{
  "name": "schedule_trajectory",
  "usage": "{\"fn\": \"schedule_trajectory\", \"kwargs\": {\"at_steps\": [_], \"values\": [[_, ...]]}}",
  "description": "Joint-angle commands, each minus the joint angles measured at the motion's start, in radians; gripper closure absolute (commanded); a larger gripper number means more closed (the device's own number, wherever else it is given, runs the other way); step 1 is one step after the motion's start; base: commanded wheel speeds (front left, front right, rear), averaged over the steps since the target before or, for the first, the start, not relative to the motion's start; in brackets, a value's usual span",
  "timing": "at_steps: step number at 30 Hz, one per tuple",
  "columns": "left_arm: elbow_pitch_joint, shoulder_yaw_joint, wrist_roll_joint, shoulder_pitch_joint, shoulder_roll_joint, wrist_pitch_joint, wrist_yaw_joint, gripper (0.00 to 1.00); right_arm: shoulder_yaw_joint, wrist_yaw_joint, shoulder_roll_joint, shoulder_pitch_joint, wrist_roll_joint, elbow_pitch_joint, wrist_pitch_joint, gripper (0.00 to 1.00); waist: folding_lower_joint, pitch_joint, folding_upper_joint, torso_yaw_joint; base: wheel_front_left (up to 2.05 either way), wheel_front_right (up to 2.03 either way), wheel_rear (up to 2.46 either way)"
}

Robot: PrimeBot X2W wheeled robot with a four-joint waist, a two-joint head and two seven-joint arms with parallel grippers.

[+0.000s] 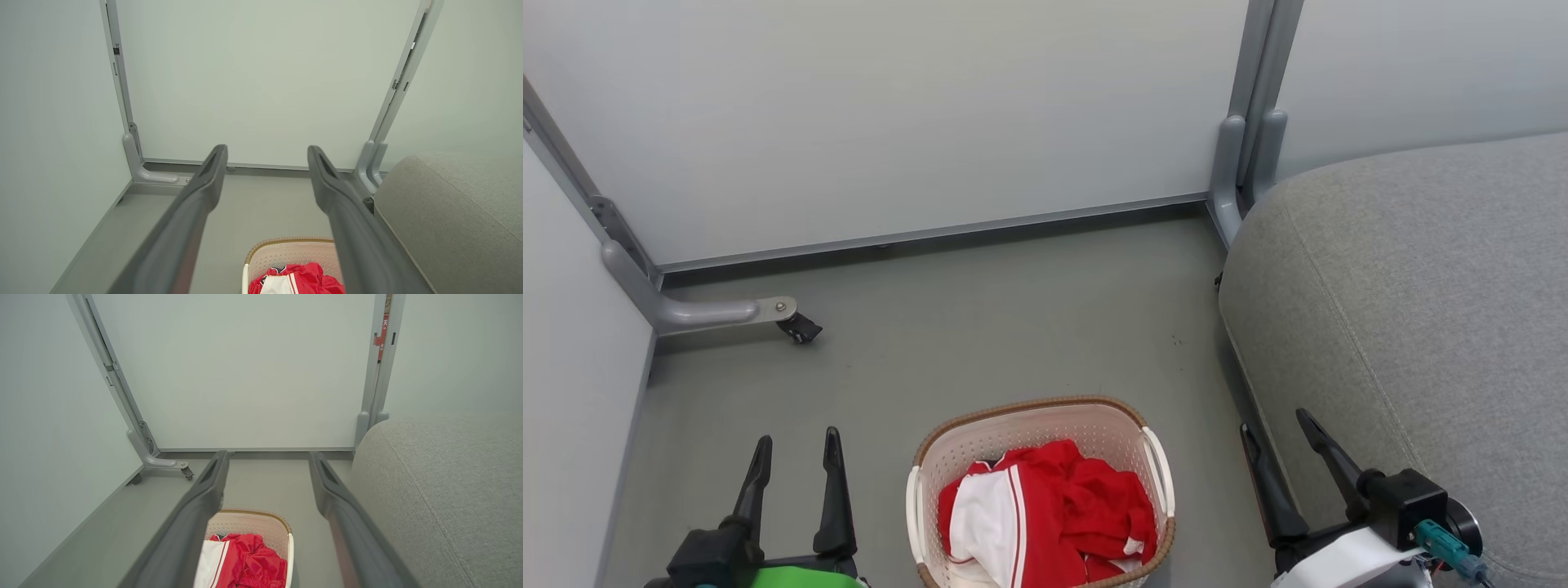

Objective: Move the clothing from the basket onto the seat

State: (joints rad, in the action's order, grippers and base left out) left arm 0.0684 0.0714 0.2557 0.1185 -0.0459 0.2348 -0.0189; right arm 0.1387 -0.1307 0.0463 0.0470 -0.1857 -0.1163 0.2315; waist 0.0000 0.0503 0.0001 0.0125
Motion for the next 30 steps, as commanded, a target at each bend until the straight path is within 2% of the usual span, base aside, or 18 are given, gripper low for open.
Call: {"fn": "schedule_trajectory", "kwargs": {"at_steps": [1, 15, 30], "values": [[-0.004, 0.0, -0.023, 0.016, -0.007, 0.007, 0.001, 0.0, 0.003, 0.0, 0.006, 0.012, 0.023, 0.007, 0.012, 0.0, 0.0, 0.001, -0.0001, 0.0, 0.0, 0.0, 0.0], [-0.012, 0.005, -0.125, 0.04, -0.007, 0.032, 0.008, 0.0, 0.014, 0.0, 0.007, 0.027, 0.1, 0.013, 0.036, 0.0, 0.0, 0.004, -0.0001, 0.006, 0.0, 0.0, 0.0], [0.007, -0.001, -0.105, 0.047, -0.007, 0.031, 0.002, 0.0, 0.007, 0.0, 0.006, 0.028, 0.075, 0.005, 0.035, 0.0, 0.0, 0.011, -0.0001, 0.009, 0.0, 0.0, 0.0]]}}
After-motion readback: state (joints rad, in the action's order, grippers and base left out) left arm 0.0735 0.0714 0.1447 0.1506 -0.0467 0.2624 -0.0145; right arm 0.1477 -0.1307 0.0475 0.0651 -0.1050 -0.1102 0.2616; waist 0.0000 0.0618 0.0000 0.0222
